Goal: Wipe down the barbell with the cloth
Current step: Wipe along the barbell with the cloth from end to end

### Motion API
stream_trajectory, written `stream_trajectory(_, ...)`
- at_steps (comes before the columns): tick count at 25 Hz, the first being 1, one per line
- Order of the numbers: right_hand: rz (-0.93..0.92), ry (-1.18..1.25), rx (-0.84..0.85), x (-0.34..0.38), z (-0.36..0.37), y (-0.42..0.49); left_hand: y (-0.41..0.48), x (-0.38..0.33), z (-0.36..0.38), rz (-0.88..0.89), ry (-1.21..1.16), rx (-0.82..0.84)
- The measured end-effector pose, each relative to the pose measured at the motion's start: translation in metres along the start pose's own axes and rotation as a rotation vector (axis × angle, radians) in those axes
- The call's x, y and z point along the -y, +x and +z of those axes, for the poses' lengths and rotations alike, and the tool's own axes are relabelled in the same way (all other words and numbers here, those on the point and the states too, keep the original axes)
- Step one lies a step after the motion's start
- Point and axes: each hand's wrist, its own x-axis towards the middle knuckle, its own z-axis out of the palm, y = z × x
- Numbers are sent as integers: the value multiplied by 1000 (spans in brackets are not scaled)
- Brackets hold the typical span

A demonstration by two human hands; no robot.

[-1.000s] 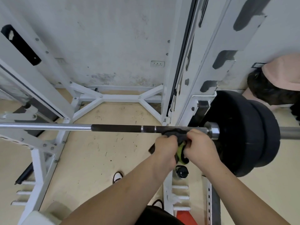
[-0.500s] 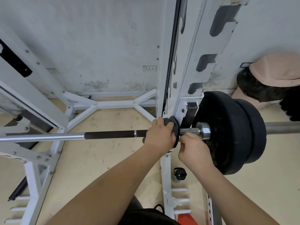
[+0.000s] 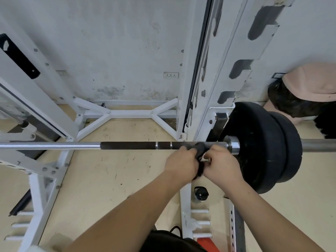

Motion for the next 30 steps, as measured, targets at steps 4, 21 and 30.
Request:
stream_trajectory(4,-28,-25,17,41,-4,8,-45,110,-11,-374,-109,-48)
stream_trajectory(21,-323,551,406,414,90,74,-145,378,-178,-832,-1133,-742)
stream_trajectory(30,-294,586,361,641,165,95,-190,586,-308,-750,-837,-908)
